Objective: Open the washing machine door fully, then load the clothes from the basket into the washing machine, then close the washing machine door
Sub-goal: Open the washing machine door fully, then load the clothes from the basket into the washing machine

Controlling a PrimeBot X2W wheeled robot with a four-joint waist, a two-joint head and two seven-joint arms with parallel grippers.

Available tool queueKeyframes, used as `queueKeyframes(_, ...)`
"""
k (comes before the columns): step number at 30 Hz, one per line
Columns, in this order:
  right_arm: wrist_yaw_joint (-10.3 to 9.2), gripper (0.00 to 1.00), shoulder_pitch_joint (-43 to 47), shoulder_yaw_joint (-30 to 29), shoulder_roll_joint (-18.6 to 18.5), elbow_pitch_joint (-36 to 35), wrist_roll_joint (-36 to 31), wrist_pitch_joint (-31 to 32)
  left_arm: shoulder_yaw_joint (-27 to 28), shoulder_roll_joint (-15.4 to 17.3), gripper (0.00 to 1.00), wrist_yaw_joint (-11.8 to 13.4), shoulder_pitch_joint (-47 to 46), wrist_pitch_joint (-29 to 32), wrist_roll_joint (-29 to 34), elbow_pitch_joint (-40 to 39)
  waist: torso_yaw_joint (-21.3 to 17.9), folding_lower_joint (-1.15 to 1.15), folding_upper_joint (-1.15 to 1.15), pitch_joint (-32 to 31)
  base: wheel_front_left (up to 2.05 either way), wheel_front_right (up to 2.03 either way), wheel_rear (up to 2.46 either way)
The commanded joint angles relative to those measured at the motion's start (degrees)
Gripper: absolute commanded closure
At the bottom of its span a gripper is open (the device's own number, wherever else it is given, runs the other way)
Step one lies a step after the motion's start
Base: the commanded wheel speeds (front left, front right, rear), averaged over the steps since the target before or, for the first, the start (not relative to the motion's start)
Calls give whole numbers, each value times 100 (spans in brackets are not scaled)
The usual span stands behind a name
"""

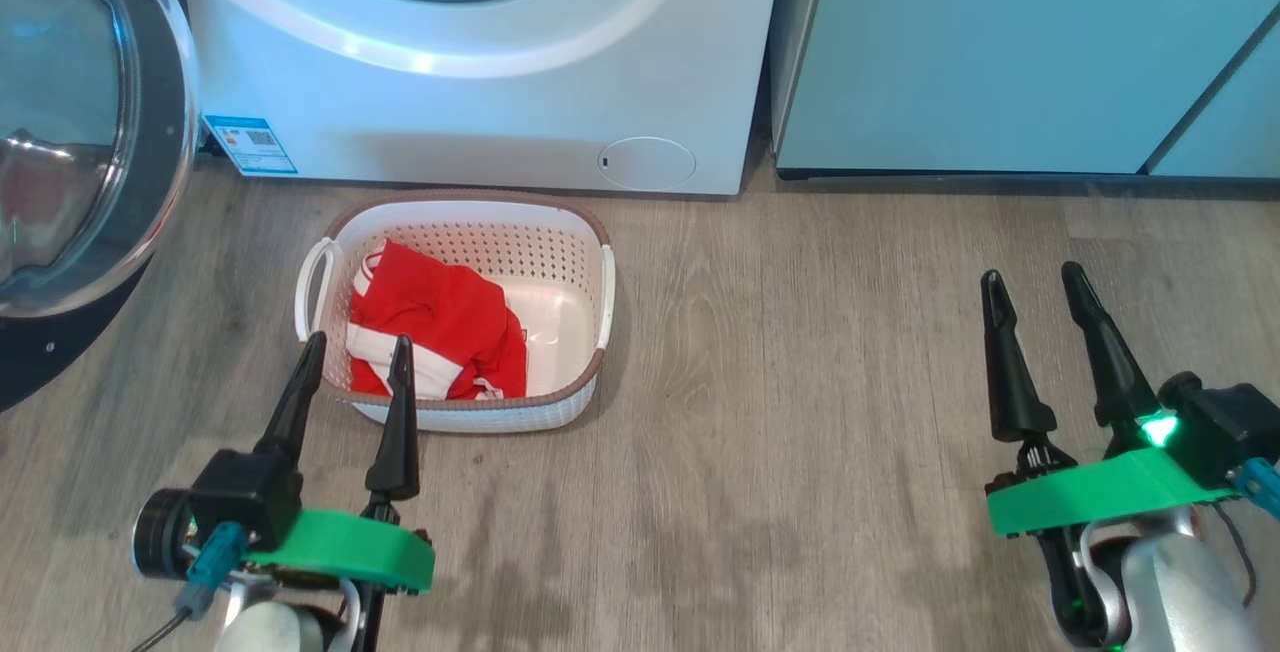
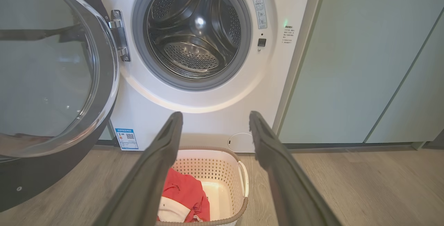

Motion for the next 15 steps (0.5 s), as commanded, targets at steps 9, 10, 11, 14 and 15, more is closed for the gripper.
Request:
queueKeyframes(9, 0, 0, -54, 174, 3, -195, -36, 13, 162, 50, 0, -4, -138, -28, -108, -132, 28, 0, 0, -49, 0, 0, 0)
queueKeyframes(10, 0, 0, -52, 177, 3, -197, -39, 16, 166, 50, 0, -3, -137, -28, -110, -134, 30, 0, 0, -49, 0, 0, 0)
queueKeyframes(11, 0, 0, -50, 182, 3, -198, -43, 18, 169, 50, 0, 0, -135, -28, -112, -135, 30, 0, 0, -51, 0, 0, 0)
queueKeyframes(14, 0, 0, -45, 197, 3, -205, -52, 23, 160, 50, 0, -77, -129, -28, -188, -176, 30, 0, 0, -52, 0, 0, 0)
queueKeyframes(15, 0, 0, -43, 200, 3, -207, -54, 23, 165, 50, 0, -98, -123, -28, -183, -191, 30, 0, 0, -53, 0, 0, 0)
